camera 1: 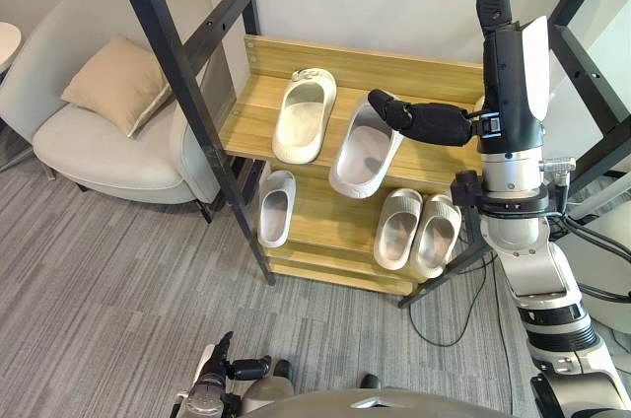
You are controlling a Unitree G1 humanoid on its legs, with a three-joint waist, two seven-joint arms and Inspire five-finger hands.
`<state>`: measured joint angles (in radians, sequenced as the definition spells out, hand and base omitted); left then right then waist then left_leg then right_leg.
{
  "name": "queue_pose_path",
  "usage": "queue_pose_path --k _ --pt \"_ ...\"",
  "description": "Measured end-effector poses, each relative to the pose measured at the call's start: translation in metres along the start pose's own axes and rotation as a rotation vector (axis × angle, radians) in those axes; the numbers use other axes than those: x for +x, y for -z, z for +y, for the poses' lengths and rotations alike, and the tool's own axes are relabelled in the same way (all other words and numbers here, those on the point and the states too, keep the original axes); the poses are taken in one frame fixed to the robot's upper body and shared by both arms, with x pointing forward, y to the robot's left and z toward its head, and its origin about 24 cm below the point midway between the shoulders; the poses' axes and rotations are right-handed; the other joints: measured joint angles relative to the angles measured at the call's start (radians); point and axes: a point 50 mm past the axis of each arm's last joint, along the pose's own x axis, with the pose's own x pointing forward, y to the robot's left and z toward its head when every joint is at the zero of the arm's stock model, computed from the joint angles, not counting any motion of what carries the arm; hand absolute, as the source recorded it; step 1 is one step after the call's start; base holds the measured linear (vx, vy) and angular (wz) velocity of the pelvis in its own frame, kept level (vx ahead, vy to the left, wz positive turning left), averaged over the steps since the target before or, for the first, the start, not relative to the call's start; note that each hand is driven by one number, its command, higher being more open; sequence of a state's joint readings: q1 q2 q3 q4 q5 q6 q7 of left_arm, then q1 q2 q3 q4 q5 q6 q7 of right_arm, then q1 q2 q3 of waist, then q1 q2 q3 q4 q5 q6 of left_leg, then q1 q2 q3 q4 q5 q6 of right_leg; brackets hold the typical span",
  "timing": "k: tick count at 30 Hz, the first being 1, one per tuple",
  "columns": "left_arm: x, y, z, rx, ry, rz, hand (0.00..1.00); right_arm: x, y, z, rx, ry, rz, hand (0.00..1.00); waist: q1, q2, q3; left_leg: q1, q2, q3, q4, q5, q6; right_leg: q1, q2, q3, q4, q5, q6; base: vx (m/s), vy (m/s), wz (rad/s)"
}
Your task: Organize the slippers on the shoe rack
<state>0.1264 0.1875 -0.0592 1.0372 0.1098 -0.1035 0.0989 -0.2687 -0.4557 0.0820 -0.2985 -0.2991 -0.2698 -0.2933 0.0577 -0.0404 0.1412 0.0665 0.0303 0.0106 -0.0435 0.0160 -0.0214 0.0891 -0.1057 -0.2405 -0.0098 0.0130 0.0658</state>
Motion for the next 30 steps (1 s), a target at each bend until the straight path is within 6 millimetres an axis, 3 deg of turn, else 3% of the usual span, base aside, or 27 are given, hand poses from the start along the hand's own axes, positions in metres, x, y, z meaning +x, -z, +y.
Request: queue_pose_path --k 3,8,14,15,27,30 --pt "0.0 0.001 0.0 0.004 0.002 0.005 1.0 -0.006 0.009 0.01 0.007 -0.054 0.049 1.0 -0.003 0.001 -0.002 0.0 -0.001 0.001 -0.001 0.0 0.0 0.0 0.001 0.001 -0.003 0.0 0.0 0.0 0.0 0.0" --pt "0.0 0.001 -0.001 0.007 0.004 0.005 1.0 -0.023 0.041 0.027 -0.016 -0.152 0.221 1.0 -0.002 0.003 -0.003 -0.006 -0.001 -0.002 0.0 0.0 0.0 -0.002 0.001 -0.003 -0.009 0.0 0.0 0.0 0.0 0.01" --pt "0.0 0.001 -0.001 0.006 0.005 0.002 1.0 -0.04 0.07 0.032 -0.04 -0.196 0.385 1.0 0.003 0.006 -0.002 -0.019 -0.003 -0.014 0.0 0.001 0.0 -0.006 0.002 -0.015 -0.017 0.0 0.0 0.0 0.0 0.06" --pt "0.0 0.001 -0.001 0.006 0.005 0.001 1.0 -0.04 0.07 0.032 -0.031 -0.191 0.389 0.0 0.003 0.006 -0.002 -0.02 -0.003 -0.016 0.0 0.001 0.0 -0.006 0.002 -0.017 -0.018 0.0 0.0 0.0 0.0 0.07" --pt "0.002 -0.005 -0.002 0.0 0.006 -0.012 1.0 -0.024 0.084 0.038 -0.018 -0.184 0.415 0.0 0.024 0.007 0.011 -0.034 -0.003 -0.034 -0.011 0.016 -0.001 -0.017 0.003 -0.034 -0.019 0.0 0.0 -0.01 0.002 0.04" --pt "0.002 -0.006 -0.001 -0.017 0.002 -0.013 1.0 -0.008 0.085 0.034 -0.032 -0.148 0.398 0.0 0.024 0.005 0.022 -0.034 -0.004 -0.036 -0.022 0.02 -0.001 -0.019 0.004 -0.036 -0.023 0.0 0.0 0.0 0.0 0.0"
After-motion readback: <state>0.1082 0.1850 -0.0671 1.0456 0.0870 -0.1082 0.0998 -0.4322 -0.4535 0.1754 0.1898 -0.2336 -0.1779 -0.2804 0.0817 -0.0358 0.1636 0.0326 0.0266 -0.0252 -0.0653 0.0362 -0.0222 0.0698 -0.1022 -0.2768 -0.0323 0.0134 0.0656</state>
